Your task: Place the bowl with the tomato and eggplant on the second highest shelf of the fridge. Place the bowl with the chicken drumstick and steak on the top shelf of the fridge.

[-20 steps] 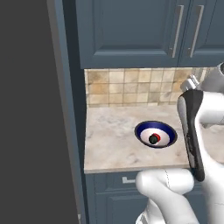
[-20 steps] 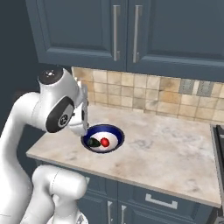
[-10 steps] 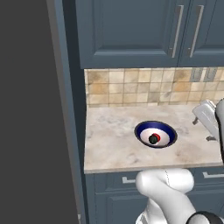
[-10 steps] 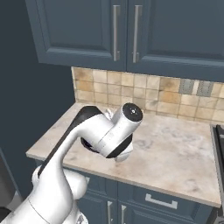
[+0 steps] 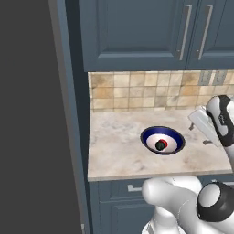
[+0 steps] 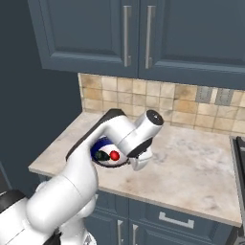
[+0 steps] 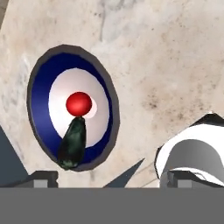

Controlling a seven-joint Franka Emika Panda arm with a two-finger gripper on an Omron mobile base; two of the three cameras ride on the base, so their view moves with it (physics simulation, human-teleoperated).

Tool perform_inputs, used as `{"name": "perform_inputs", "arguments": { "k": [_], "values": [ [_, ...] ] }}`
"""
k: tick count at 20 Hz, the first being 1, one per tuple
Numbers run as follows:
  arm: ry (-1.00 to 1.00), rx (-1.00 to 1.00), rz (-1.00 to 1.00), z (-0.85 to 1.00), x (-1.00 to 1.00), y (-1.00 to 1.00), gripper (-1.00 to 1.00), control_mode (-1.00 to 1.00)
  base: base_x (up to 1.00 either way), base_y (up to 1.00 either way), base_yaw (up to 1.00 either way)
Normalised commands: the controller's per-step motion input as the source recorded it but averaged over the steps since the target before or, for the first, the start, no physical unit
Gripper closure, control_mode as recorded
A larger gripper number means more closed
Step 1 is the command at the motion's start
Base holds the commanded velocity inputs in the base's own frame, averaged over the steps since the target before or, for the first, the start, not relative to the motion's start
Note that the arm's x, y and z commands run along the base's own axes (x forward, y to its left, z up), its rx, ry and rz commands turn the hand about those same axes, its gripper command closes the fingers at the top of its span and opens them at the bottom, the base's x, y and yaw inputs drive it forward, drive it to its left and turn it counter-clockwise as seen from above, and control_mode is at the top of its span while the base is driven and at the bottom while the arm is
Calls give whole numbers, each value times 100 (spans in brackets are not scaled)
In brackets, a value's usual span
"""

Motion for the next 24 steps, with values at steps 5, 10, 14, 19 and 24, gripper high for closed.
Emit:
{"name": "perform_inputs", "arguments": {
  "k": [5,10,14,19,24],
  "values": [
    [4,0,0,-71,58,0,-100,-100,0,0,0],
    [2,0,0,-62,35,0,-100,-100,0,0,0],
    [0,0,0,-37,30,1,-100,-100,0,0,0],
    [0,0,0,-26,47,10,-100,-100,0,0,0],
    [0,0,0,-34,33,17,100,-100,0,0,0]
  ]
}}
